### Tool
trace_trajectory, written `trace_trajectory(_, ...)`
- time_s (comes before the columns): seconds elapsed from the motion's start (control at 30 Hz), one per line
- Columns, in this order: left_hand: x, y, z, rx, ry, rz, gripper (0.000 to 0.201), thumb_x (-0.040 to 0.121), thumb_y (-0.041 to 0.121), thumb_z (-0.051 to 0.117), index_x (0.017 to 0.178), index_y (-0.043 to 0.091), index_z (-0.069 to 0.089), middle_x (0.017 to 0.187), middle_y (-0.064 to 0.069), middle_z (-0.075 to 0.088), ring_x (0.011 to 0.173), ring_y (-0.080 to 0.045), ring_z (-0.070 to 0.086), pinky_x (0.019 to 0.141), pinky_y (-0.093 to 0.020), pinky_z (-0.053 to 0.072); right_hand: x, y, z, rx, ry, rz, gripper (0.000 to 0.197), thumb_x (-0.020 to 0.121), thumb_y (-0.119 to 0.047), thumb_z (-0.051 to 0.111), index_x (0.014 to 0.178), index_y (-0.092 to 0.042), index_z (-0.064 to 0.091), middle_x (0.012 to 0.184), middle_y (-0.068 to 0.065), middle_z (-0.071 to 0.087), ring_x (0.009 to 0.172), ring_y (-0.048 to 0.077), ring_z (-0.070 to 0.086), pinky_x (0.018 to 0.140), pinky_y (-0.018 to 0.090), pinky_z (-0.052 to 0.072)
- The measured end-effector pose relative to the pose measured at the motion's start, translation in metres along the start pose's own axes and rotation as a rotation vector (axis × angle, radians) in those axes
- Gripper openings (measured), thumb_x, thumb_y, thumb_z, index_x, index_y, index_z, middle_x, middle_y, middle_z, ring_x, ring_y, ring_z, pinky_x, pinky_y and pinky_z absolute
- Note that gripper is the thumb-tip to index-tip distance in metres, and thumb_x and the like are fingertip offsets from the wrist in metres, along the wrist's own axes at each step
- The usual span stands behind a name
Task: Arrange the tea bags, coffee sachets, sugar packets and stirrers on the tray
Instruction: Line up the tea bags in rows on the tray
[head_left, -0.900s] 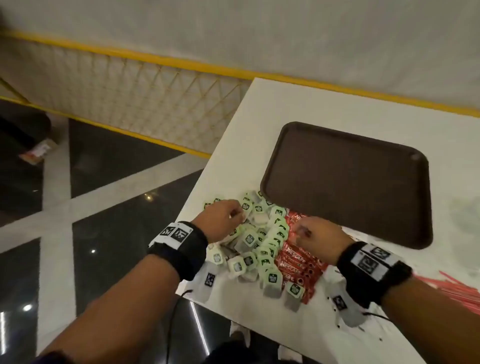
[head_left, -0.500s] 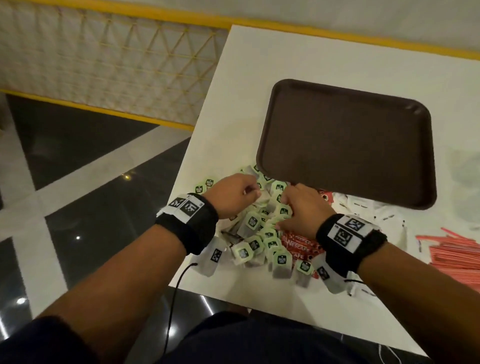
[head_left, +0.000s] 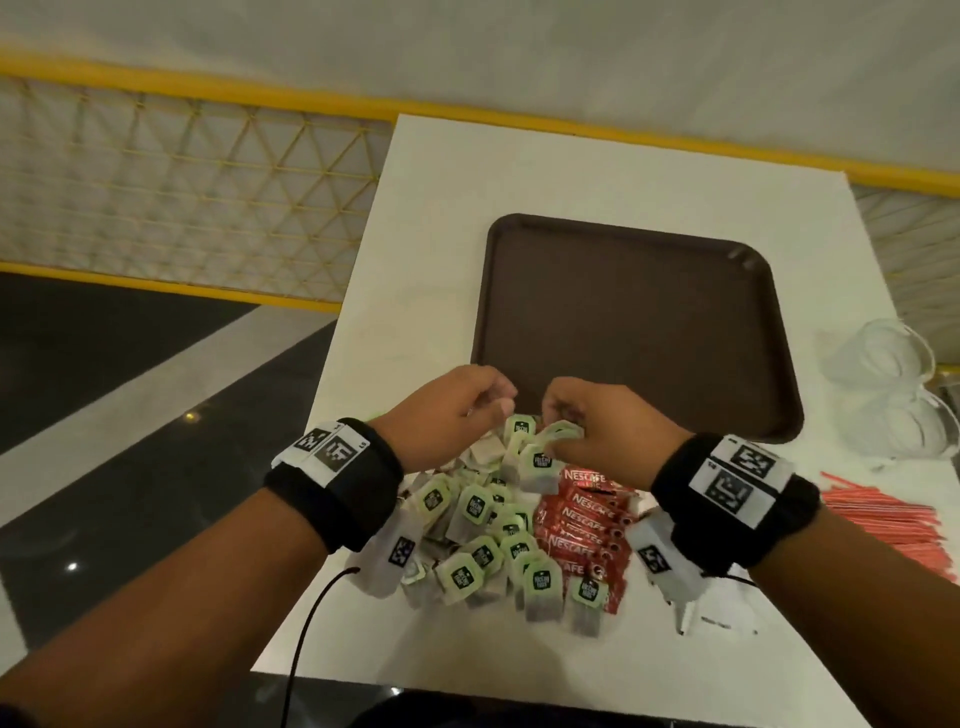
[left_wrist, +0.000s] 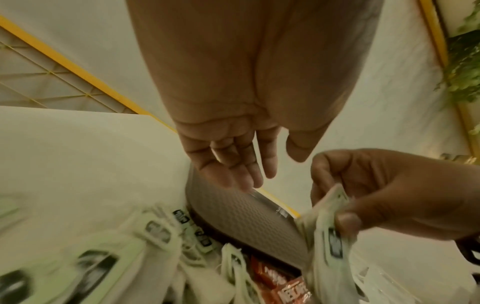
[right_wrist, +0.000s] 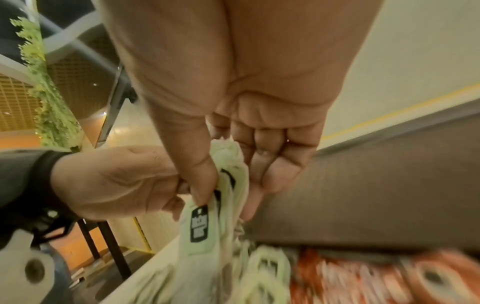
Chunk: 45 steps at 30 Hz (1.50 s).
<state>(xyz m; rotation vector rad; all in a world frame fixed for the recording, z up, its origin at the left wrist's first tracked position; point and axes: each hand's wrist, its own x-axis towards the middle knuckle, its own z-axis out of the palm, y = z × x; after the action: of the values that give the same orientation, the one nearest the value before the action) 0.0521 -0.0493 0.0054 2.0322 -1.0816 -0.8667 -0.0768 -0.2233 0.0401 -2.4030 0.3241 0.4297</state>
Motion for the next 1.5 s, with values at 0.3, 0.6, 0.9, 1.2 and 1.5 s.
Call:
trace_trajectory(0.3,0.065,0.047,-0.028,-0.777,-0.216,-0.122,0.048,0.091,0.028,0.061,0.135,0.016,0.049,0.122,-0.009,0.066,0.114,-0.027,0.064,0.092,-0.039,0.051,0.053,-0.015,-0.102,0.077,0.082,-0.178,0.022,0.079,-0.016,0.077,0.093,-0.021,0.062,0.084,-0.009,0.068,0.075,0.006,0.064,0.071,0.027,0.052)
trace_trajectory(0.6,0.14,0.024,-0.066,-0.832,0.175,-0.075,0.03,0.1,0.019,0.055,0.128,0.009,0.055,0.112,-0.009,0.068,0.104,-0.025,0.067,0.082,-0.031,0.056,0.126,0.018,-0.112,0.442,0.252,0.078,0.03,0.085,-0.033,0.072,0.108,-0.018,0.061,0.097,0.001,0.068,0.084,0.013,0.065,0.074,0.026,0.053)
trace_trajectory(0.9,0.193,-0.019,-0.07,-0.796,0.371,-0.19,0.029,0.091,0.027,0.069,0.114,0.01,0.064,0.101,-0.005,0.072,0.087,-0.013,0.067,0.065,-0.02,0.051,0.2,0.048,-0.08,0.743,0.252,0.119,0.017,0.084,-0.016,0.074,0.095,-0.004,0.067,0.077,0.006,0.069,0.065,0.011,0.065,0.062,0.024,0.05)
trace_trajectory(1.2,0.202,-0.054,-0.08,-1.089,0.465,-0.27,0.017,0.098,0.002,0.051,0.112,0.005,0.06,0.117,-0.015,0.067,0.108,-0.023,0.065,0.084,-0.027,0.058,0.244,0.066,-0.065,0.917,0.387,0.314,0.012,0.089,-0.01,0.069,0.098,-0.003,0.067,0.079,0.009,0.068,0.059,0.012,0.062,0.053,0.021,0.05)
trace_trajectory(1.5,0.196,-0.067,-0.073,-0.923,0.497,-0.351,0.018,0.098,0.015,0.056,0.116,0.015,0.06,0.107,-0.003,0.069,0.09,-0.013,0.063,0.07,-0.024,0.049,0.267,0.074,-0.052,0.502,0.439,0.396,0.015,0.085,-0.033,0.072,0.083,-0.019,0.067,0.077,-0.001,0.071,0.047,0.009,0.061,0.049,0.019,0.045)
